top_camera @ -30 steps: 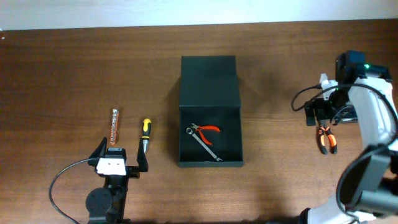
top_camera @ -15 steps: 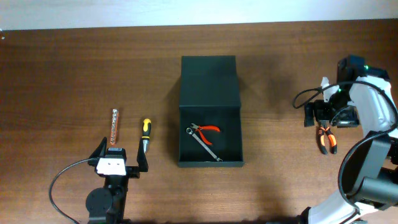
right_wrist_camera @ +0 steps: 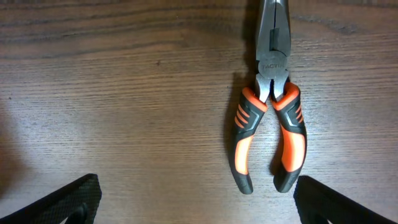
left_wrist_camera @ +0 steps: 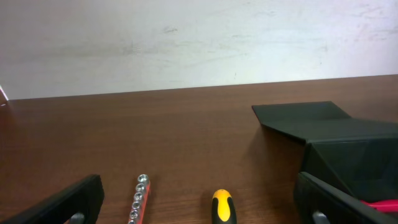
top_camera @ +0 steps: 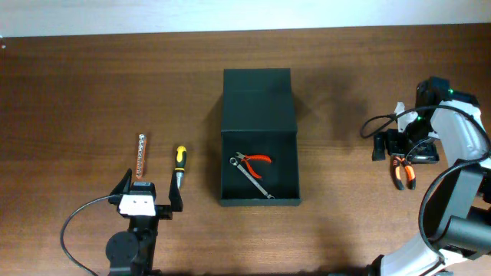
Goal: Pack container
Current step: 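Move the right gripper over the orange-black needle-nose pliers, then lower the right gripper and grasp the needle-nose pliers at the handles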
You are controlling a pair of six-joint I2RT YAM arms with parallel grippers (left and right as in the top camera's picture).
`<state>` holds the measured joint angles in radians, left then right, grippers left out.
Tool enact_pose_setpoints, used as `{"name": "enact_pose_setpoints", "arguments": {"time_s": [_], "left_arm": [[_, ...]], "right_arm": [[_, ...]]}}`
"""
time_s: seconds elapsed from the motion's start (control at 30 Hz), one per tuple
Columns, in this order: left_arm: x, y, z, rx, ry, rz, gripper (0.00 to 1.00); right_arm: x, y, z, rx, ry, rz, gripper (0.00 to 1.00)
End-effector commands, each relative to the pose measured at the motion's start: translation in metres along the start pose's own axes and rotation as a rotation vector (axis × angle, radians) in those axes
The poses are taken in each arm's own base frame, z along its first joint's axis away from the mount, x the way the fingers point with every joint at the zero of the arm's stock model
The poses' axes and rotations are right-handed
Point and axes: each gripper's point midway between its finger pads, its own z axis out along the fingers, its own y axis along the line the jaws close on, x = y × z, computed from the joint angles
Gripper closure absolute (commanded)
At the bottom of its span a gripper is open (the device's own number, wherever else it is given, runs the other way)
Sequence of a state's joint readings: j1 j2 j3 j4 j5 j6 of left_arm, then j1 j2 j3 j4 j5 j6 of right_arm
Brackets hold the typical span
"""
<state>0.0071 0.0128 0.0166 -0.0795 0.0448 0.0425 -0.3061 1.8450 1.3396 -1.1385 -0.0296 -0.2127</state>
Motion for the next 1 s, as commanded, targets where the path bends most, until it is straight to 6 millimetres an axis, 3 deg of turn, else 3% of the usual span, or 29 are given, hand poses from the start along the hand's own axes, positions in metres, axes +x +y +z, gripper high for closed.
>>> {"name": "enact_pose_setpoints", "arguments": {"time_s": [0.0,0.53,0.97], "left_arm": [[0.002,0.002,0.000,-0.010,0.001,0.015,0.01],[0.002,0.002,0.000,-0.010,0.001,0.015,0.01],[0.002,0.002,0.000,-0.010,0.001,0.015,0.01]], "right_arm": [[0.002,0.005,0.006,-0.021,0.007,0.000,0.01],[0.014,0.007,0.040,-0.023,0.017,0.025,0.01],[0.011,0.005,0.041,-0.020,0.000,0.054,0.01]]}}
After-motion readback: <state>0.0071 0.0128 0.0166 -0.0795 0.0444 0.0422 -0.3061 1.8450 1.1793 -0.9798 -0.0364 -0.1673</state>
